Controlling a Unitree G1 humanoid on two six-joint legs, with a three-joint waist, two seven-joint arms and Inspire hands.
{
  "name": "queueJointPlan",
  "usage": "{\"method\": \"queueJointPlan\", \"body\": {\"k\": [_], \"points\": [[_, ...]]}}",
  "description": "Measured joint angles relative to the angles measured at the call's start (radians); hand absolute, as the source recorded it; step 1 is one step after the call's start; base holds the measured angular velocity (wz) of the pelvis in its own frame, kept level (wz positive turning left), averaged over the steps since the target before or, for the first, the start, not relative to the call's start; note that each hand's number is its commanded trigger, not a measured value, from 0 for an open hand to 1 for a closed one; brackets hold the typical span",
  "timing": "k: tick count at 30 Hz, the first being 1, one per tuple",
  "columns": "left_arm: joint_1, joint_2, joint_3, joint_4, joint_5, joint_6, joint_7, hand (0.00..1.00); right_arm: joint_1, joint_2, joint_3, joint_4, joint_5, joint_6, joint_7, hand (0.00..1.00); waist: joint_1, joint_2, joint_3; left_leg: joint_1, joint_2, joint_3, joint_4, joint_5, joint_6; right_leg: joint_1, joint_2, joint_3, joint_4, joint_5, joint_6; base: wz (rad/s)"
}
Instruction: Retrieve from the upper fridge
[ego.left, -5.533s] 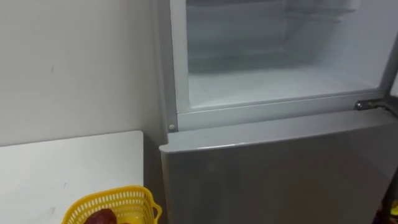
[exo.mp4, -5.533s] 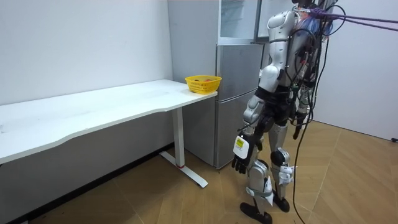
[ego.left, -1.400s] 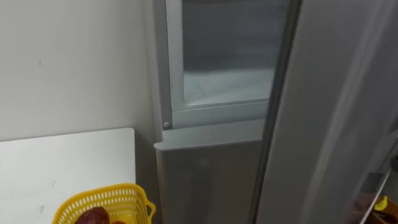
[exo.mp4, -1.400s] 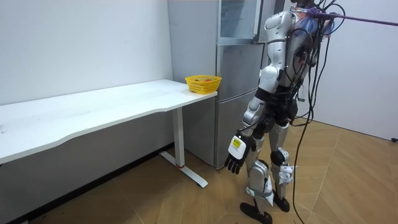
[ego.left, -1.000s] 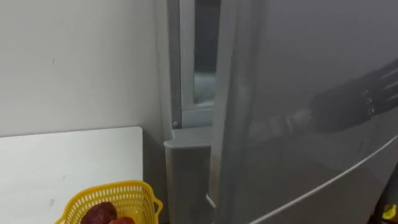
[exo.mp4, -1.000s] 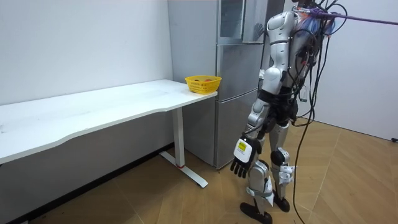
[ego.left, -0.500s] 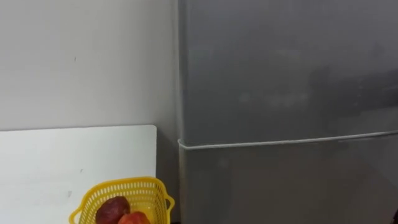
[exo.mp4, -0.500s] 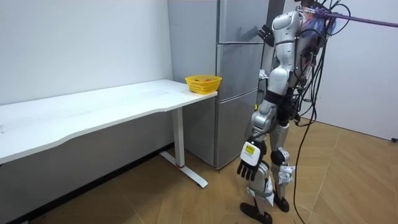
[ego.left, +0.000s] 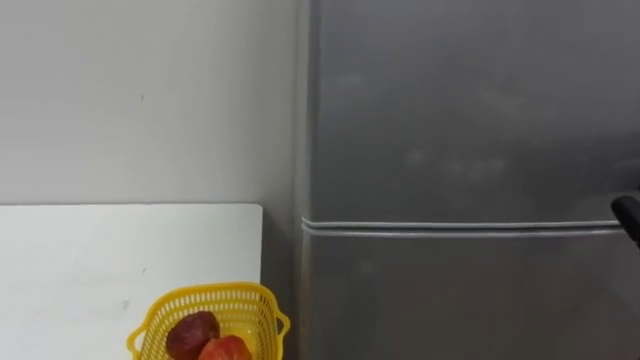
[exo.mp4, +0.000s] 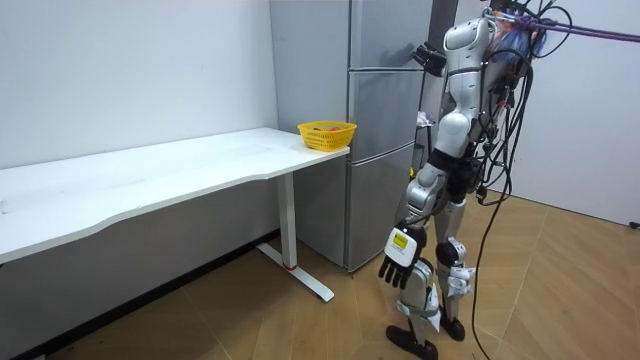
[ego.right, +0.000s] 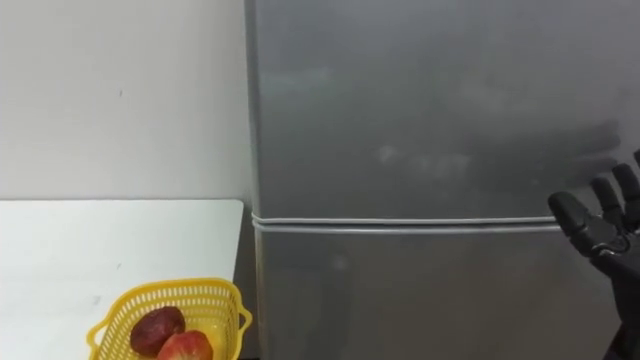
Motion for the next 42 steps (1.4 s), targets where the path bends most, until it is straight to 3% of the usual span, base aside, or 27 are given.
{"method": "queueJointPlan", "body": {"k": [12, 18, 19, 21, 25, 30, 42], "points": [[-0.001, 0.008, 0.0, -0.007, 0.0, 0.002, -0.002, 0.0, -0.008, -0.001, -0.001, 0.007, -0.068, 0.005, -0.054, 0.0, -0.003, -0.002, -0.0002, 0.0, 0.001, 0.0, 0.0, 0.002, 0.0, 0.003, 0.004, 0.011, -0.001, 0.003, 0.0, 0.0], [0.003, 0.008, 0.003, -0.005, 0.004, -0.003, 0.0, 0.0, -0.023, -0.003, -0.028, -0.008, -0.131, 0.035, -0.118, 0.0, -0.012, -0.004, -0.0009, -0.008, 0.001, 0.008, -0.001, 0.002, 0.0, -0.008, 0.003, 0.011, -0.001, 0.002, 0.0, 0.0], [0.004, 0.008, 0.003, -0.005, 0.007, -0.003, 0.002, 0.0, -0.029, -0.003, -0.028, -0.009, -0.148, 0.038, -0.136, 0.0, -0.018, 0.004, -0.0056, -0.01, 0.003, 0.014, -0.001, 0.002, 0.0, -0.013, 0.004, 0.015, -0.001, 0.003, -0.001, -0.03], [0.005, 0.008, 0.007, -0.005, 0.01, -0.003, 0.005, 0.0, -0.029, -0.003, -0.029, -0.02, -0.193, 0.046, -0.163, 0.0, -0.022, 0.004, -0.0064, -0.01, 0.005, 0.021, 0.0, 0.002, 0.0, -0.013, 0.006, 0.018, 0.001, 0.006, -0.001, -0.06], [0.004, 0.009, 0.015, -0.005, 0.016, -0.005, 0.005, 0.0, -0.024, -0.003, -0.029, -0.045, -0.307, 0.085, -0.222, 0.0, -0.035, 0.008, -0.0063, -0.015, 0.005, 0.024, -0.005, 0.002, 0.0, -0.014, 0.006, 0.019, -0.001, 0.006, -0.001, -0.02], [-0.002, 0.015, 0.015, -0.006, 0.017, -0.005, 0.005, 0.0, -0.023, -0.003, -0.03, -0.036, -0.378, 0.1, -0.318, 0.0, -0.056, 0.015, -0.0051, -0.039, 0.006, 0.029, -0.002, 0.002, 0.0, -0.032, 0.005, 0.013, -0.001, 0.007, 0.0, 0.06], [-0.022, 0.017, 0.003, -0.028, 0.027, -0.001, 0.031, 0.0, 0.112, 0.002, -0.016, 0.201, -0.56, 0.143, -0.431, 0.0, -0.054, 0.027, 0.0008, -0.015, 0.002, 0.05, -0.036, 0.002, -0.001, -0.03, -0.001, 0.017, 0.002, 0.005, 0.004, -0.03]]}}
